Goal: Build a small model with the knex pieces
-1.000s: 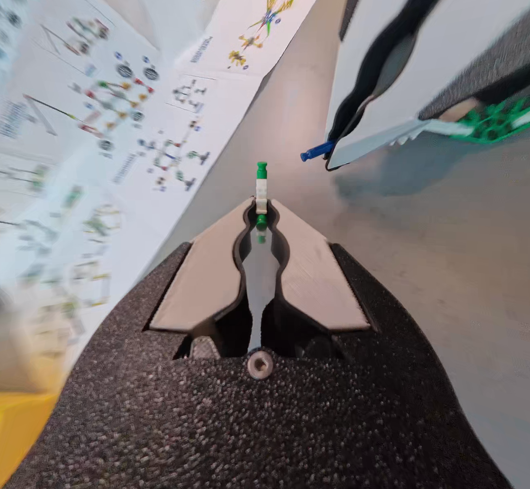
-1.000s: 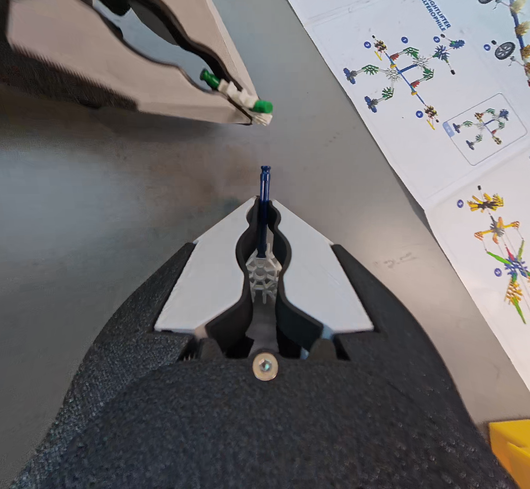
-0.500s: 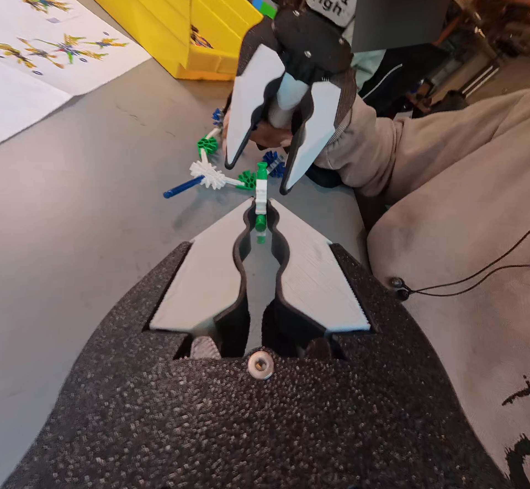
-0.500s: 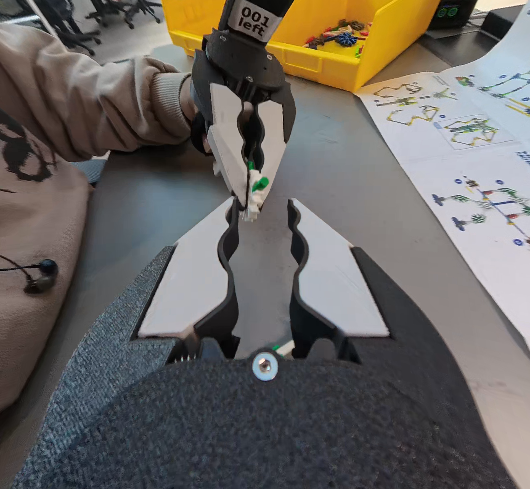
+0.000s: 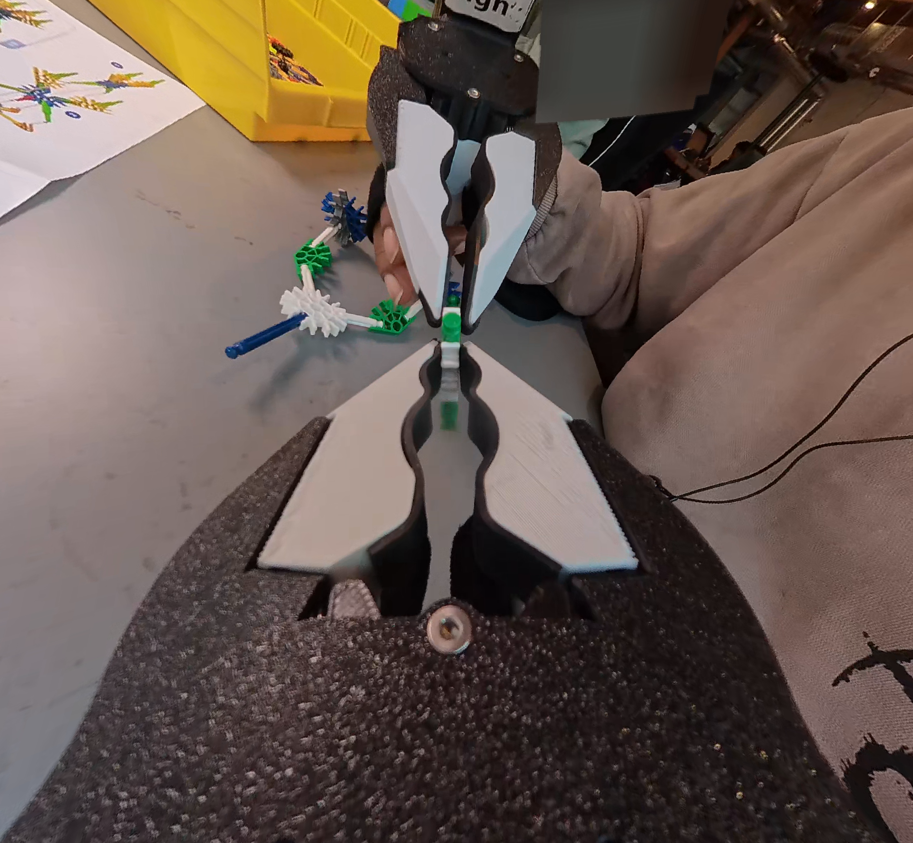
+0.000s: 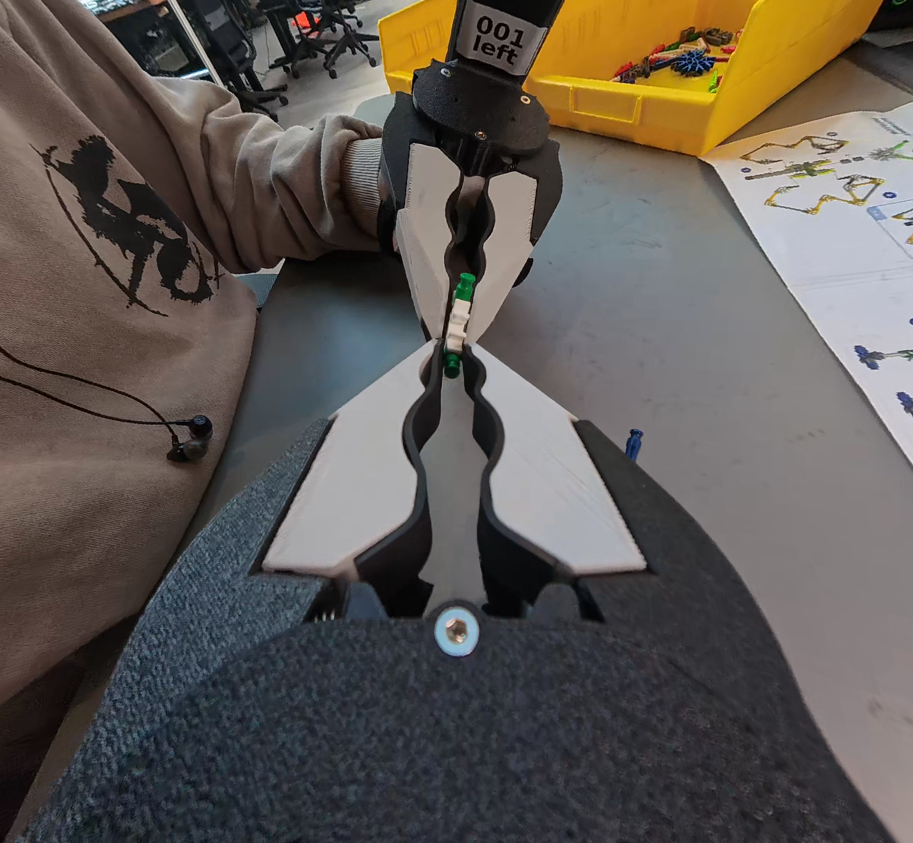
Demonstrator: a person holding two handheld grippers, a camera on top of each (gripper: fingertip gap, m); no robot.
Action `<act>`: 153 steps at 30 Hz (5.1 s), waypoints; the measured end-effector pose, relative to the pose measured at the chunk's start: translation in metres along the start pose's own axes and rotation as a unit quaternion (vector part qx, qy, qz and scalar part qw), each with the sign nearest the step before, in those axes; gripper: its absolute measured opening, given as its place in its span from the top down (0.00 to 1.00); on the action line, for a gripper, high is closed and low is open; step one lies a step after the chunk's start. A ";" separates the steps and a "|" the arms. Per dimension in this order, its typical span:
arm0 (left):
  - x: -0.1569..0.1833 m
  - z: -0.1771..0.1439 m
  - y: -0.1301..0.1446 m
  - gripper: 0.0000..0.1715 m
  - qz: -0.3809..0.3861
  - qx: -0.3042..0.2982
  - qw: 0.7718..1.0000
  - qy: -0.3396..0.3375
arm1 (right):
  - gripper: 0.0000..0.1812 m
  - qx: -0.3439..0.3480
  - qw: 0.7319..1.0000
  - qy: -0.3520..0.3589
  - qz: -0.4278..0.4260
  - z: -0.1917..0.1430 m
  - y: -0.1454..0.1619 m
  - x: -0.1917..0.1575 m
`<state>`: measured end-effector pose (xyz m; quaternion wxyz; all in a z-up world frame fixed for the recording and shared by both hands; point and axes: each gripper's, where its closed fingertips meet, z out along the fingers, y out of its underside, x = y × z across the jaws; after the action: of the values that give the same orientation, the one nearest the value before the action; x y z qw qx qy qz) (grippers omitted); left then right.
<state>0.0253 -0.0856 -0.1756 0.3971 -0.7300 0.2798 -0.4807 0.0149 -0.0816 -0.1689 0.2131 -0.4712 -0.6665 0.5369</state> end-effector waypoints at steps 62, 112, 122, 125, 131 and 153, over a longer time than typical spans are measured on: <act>-0.086 -0.035 -0.009 0.97 -0.157 0.063 0.977 -0.128 | 0.97 0.054 0.941 0.273 -0.193 -0.014 -0.034 0.053; -0.141 -0.366 -0.027 0.90 0.026 0.073 0.660 -0.747 | 0.72 -0.201 0.958 0.193 -0.061 0.038 0.054 0.053; -0.110 -0.174 -0.056 0.85 0.049 0.119 0.912 -0.390 | 0.81 -0.253 0.947 0.196 -0.004 0.042 0.065 0.061; -0.088 -0.107 -0.041 0.84 -0.026 0.108 0.969 -0.221 | 0.81 -0.214 0.952 0.209 -0.070 0.044 0.050 0.062; -0.053 -0.060 -0.040 0.82 -0.101 0.125 0.985 -0.066 | 0.81 -0.025 0.932 0.290 -0.215 0.019 -0.028 0.054; -0.016 -0.027 -0.023 0.97 0.045 0.024 0.997 -0.064 | 0.96 0.040 0.985 0.128 -0.107 -0.001 -0.031 0.024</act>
<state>-0.0053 -0.0691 -0.1580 0.4524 -0.7362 0.2753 -0.4213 -0.0083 -0.0599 -0.1454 0.3713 -0.4532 -0.6586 0.4723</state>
